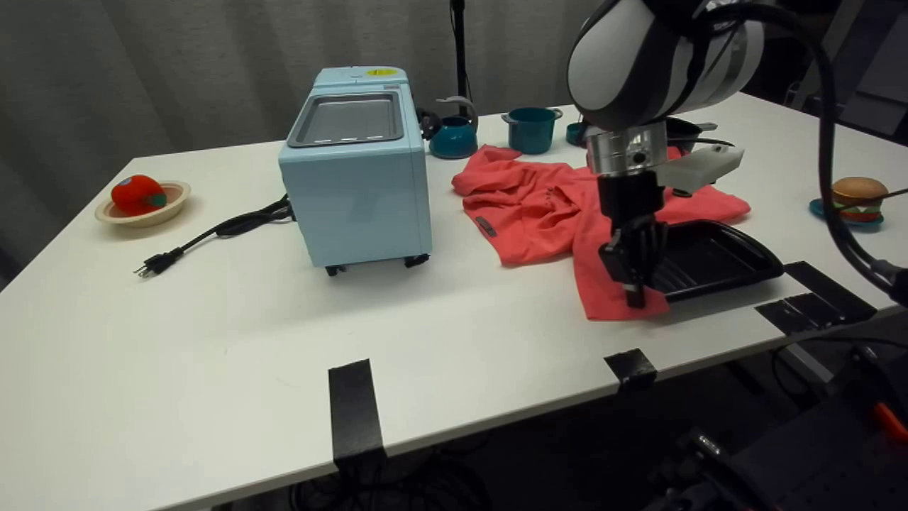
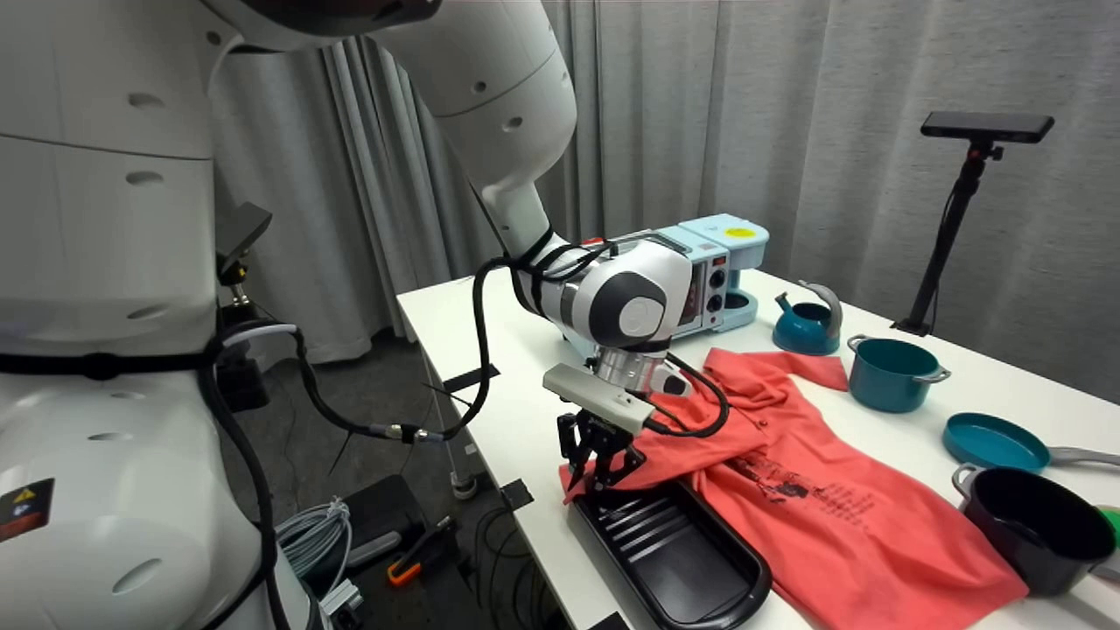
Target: Fold the orange shirt
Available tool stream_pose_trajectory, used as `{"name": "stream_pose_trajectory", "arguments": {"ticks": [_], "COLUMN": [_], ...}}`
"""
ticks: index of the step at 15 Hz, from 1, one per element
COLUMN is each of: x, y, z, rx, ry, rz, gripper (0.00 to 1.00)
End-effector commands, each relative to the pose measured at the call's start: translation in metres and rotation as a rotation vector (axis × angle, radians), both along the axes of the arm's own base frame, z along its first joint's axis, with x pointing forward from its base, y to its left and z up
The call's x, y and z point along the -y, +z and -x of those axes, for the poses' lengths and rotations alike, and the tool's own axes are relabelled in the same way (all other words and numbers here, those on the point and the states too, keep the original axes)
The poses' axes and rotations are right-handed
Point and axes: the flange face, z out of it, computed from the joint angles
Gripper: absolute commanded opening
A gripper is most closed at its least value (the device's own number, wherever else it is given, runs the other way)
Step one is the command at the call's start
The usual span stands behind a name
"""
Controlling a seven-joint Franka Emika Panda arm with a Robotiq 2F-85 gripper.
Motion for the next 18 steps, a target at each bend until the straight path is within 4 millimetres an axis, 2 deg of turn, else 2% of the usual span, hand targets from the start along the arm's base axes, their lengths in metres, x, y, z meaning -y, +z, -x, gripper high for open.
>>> {"name": "stream_pose_trajectory", "arguments": {"ticks": [1,2,7,9,13,18], "x": [0.007,0.006,0.016,0.018,0.003,-0.036], "y": [0.028,0.029,0.044,0.044,0.045,0.044], "z": [0.0,0.0,-0.003,-0.005,-0.006,-0.002], "rx": [0.005,0.004,0.002,0.012,0.067,0.12], "ry": [0.025,0.029,0.051,0.056,0.104,0.221], "rz": [0.068,0.074,0.108,0.099,0.08,0.07], "gripper": [0.5,0.51,0.89,1.0,1.0,1.0]}}
